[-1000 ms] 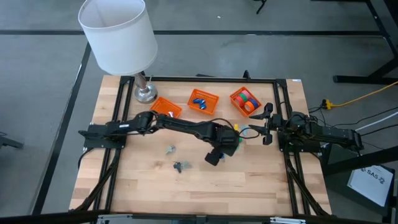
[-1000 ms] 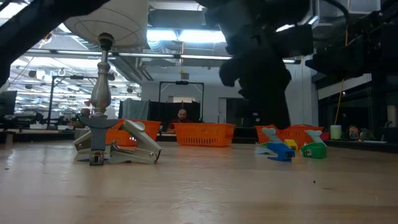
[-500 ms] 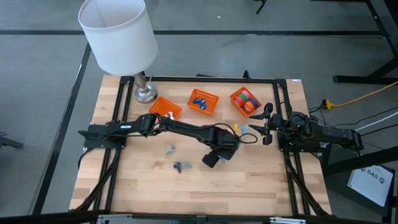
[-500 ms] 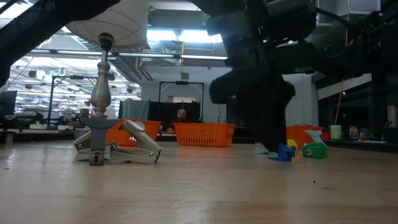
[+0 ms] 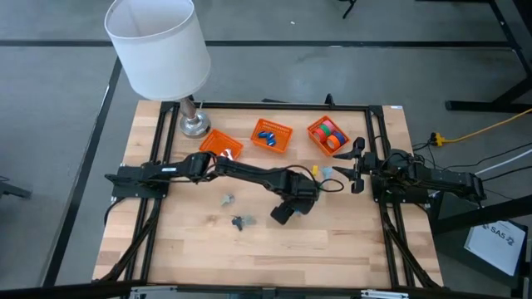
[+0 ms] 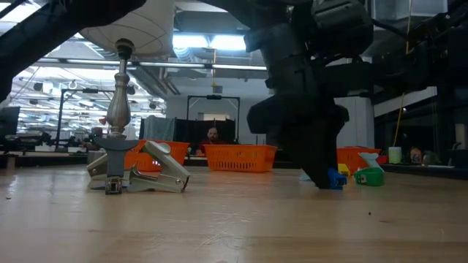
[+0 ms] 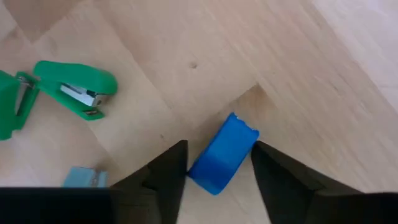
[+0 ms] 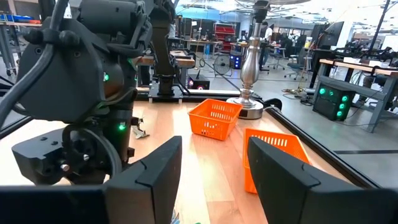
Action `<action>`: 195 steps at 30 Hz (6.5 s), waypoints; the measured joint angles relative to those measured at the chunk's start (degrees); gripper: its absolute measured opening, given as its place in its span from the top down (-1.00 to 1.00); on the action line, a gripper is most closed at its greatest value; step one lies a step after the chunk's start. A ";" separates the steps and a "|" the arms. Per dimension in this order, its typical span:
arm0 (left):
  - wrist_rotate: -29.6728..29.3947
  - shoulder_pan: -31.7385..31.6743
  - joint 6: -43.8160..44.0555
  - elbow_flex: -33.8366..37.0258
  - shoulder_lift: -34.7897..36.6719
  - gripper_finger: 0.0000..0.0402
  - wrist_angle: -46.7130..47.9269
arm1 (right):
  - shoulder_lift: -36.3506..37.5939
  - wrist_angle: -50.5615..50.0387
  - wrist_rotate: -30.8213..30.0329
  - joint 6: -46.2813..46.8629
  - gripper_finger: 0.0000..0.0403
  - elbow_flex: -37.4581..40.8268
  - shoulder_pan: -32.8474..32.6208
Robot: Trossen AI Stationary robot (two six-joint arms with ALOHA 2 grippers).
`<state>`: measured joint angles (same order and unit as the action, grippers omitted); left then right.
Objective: Pick and place Stapler, Stapler remover, tape
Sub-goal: Put the blue stapler into the middle orange bin, then put the light blue staple remover into the left orange bin
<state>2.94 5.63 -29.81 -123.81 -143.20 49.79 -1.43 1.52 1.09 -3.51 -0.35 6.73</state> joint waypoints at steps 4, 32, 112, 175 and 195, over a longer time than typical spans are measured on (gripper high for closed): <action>0.24 0.07 1.14 0.09 0.07 0.47 0.45 | 0.00 0.00 -0.01 0.00 0.06 0.01 0.00; -5.05 -6.21 8.67 0.24 8.62 0.67 13.58 | 0.00 0.14 -0.03 0.02 0.06 0.00 0.01; -16.53 -19.48 12.42 2.56 12.69 0.39 9.87 | -0.02 0.00 -0.01 0.02 0.06 0.01 -0.01; -19.30 -0.53 29.07 56.72 28.72 0.28 -59.67 | 0.00 -0.02 -0.01 0.00 0.06 -0.01 0.01; -18.81 -3.13 33.98 54.36 21.18 0.04 -63.99 | -0.01 0.01 0.00 0.00 0.07 0.00 0.01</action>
<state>-15.87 2.50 4.18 -69.44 -122.02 -14.20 -1.44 1.53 1.09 -3.50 -0.35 6.74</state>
